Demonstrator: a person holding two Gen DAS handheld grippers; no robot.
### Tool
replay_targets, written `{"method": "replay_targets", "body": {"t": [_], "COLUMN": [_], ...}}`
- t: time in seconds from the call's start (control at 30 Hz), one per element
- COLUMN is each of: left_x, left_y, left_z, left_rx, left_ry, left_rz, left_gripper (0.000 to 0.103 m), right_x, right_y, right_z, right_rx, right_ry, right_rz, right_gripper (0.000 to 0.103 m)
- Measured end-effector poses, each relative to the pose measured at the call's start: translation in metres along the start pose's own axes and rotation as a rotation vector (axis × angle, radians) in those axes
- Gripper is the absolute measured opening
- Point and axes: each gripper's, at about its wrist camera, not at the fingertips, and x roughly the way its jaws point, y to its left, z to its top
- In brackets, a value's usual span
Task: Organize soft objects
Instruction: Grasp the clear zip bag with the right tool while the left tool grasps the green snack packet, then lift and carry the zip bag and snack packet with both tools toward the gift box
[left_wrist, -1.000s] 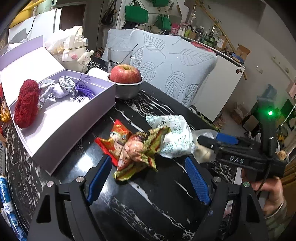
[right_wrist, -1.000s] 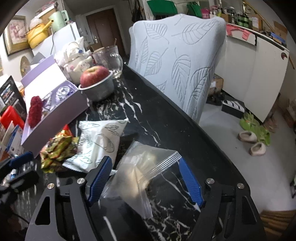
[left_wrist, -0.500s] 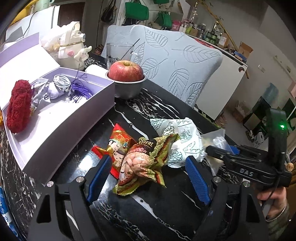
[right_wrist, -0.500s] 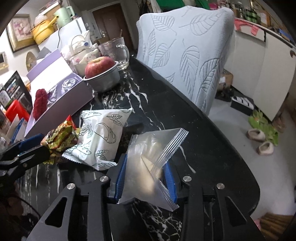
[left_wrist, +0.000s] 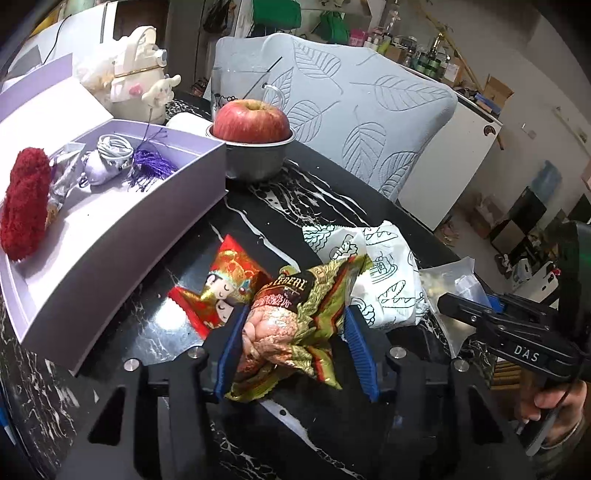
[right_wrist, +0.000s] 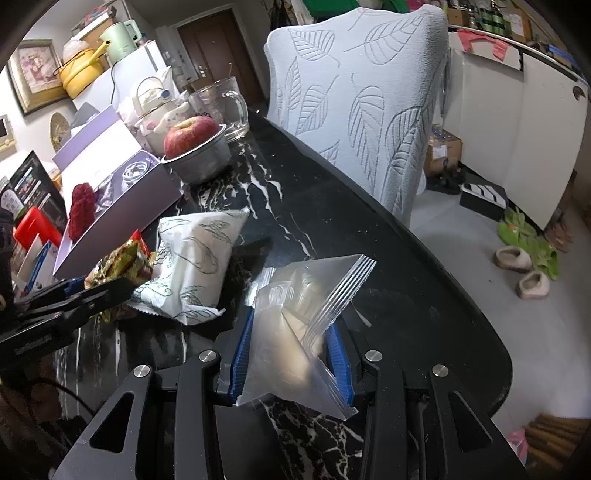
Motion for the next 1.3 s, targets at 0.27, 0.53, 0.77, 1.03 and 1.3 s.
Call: {"method": "replay_targets", "body": {"t": [0.27,0.53,0.77,1.03,1.3], "left_x": [-0.007,-0.023,-0.036,-0.016,-0.009], "left_y": [-0.001,-0.011,-0.020,-0.023,-0.025], "left_z": [-0.009,-0.029,-0.047,-0.047,-0.046], "left_rx": [-0.018,-0.011,0.009,0.019,0.030], "left_ry": [0.011,0.042,0.059,0.135,0.096], "left_rz": [-0.021,-0.020,-0.015,0.027,0.018], "left_gripper": [0.047,0.047,0.047,0.056,0.051], "right_x": [-0.005,-0.017,-0.025,-0.023,-0.018], "right_y": [0.001,0.002,0.007,0.009,0.029], "right_z": [-0.007,-0.020,-0.031,-0.034,-0.038], "right_rx": [-0.003,-0.010,-0.028,-0.023,-0.136], "right_ry": [0.001,0.003,0.011,0.032,0.017], "right_rz": [0.000,0.017,0.039,0.045,-0.050], "right_gripper": [0.038,0.038,0.038,0.051,0.048]}}
